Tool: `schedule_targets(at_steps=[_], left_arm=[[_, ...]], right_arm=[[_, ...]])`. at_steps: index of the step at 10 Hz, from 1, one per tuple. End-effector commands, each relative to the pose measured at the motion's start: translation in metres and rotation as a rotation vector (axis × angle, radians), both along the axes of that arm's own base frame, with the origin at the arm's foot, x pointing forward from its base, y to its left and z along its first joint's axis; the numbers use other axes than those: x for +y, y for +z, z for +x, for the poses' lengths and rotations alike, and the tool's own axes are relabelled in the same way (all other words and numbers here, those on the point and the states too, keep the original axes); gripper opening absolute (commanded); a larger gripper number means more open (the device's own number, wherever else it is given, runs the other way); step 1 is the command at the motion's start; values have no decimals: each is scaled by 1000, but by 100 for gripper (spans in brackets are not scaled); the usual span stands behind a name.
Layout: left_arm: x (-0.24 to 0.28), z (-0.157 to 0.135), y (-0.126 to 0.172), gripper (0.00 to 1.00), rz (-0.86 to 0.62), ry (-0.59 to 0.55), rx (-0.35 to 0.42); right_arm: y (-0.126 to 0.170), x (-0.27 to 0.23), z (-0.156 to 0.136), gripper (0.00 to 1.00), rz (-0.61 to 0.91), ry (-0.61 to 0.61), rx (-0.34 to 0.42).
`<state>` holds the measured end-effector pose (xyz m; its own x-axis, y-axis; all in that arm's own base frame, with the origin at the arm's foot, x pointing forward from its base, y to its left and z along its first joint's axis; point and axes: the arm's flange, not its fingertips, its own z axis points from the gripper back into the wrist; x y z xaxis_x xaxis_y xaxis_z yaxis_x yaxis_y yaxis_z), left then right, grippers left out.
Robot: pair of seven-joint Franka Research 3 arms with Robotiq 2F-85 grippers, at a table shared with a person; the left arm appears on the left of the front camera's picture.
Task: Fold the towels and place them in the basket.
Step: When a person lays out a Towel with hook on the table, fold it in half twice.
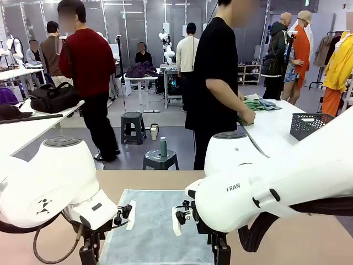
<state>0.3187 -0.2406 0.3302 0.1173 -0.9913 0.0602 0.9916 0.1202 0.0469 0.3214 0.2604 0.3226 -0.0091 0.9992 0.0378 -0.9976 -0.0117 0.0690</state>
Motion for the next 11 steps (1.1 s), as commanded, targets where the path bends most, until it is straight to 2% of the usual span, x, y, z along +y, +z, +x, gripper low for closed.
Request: schedule_targets(at_steps=[1,4,6,9,10,11], left_arm=[[13,-15,-17,100,-33,-41,7],[13,-11,-28,100,-31,-56,24],[15,-12,-32,100,-69,-79,66],[13,-14,-39,100,-75,-76,68],[10,-16,-35,100,-56,-99,46],[0,1,-26,100,-45,-62,83]], right_arm=[[-14,4,-1,100,-19,-66,-32],[-29,7,-6,100,-10,-117,-56],[-34,6,-6,100,-6,-131,-52],[-40,4,-7,100,-15,-132,-43],[-39,5,-8,100,-18,-106,-27],[-31,6,0,100,5,-112,-17]])
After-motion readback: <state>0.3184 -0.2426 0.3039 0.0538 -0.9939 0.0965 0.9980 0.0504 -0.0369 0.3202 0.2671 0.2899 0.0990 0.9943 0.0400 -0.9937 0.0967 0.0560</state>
